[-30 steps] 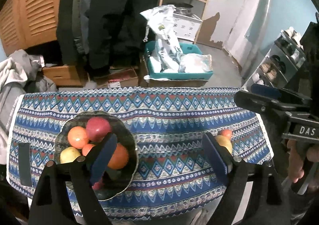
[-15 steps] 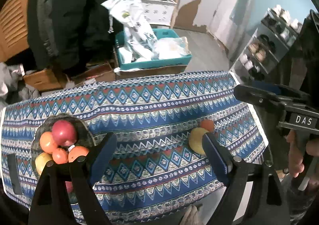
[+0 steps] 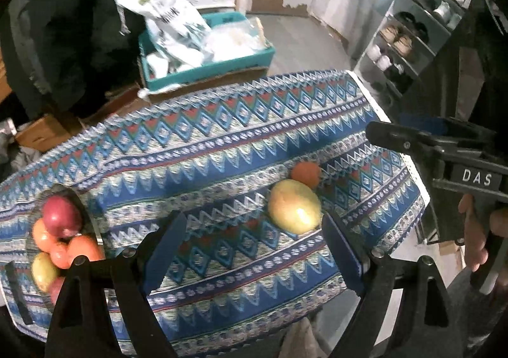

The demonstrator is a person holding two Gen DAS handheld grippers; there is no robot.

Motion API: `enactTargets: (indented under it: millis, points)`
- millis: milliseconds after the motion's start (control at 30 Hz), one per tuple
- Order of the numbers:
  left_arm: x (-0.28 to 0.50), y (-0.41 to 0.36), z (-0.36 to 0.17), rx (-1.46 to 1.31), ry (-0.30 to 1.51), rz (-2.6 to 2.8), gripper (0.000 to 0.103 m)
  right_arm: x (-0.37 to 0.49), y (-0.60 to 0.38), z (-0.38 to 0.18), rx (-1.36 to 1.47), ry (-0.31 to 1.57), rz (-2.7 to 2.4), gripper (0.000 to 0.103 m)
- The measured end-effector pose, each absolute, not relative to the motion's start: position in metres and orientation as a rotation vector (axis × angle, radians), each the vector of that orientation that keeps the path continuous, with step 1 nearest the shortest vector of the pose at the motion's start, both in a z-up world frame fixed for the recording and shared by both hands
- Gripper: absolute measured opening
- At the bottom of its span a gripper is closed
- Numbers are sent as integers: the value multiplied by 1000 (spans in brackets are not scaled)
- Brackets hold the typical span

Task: Organize fruits
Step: 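Grasp the yellow-green pear with the left tool while the right tool grasps the orange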

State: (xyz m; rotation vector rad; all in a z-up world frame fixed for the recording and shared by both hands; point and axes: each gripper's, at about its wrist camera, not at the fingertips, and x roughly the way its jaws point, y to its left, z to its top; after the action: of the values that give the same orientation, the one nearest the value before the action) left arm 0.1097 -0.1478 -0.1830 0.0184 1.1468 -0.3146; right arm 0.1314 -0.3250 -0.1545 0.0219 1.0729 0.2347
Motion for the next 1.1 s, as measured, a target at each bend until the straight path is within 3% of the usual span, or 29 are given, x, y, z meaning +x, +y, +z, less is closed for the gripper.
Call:
enactTargets:
  millis: [533,1100]
  points:
    - [145,-198,-263,-53,1313,-322,89,146,-369,-220,63,1220,141,84]
    - [160,-232,-324,-114,1419,-311,89,154,-389,-253,107,1292,83,84]
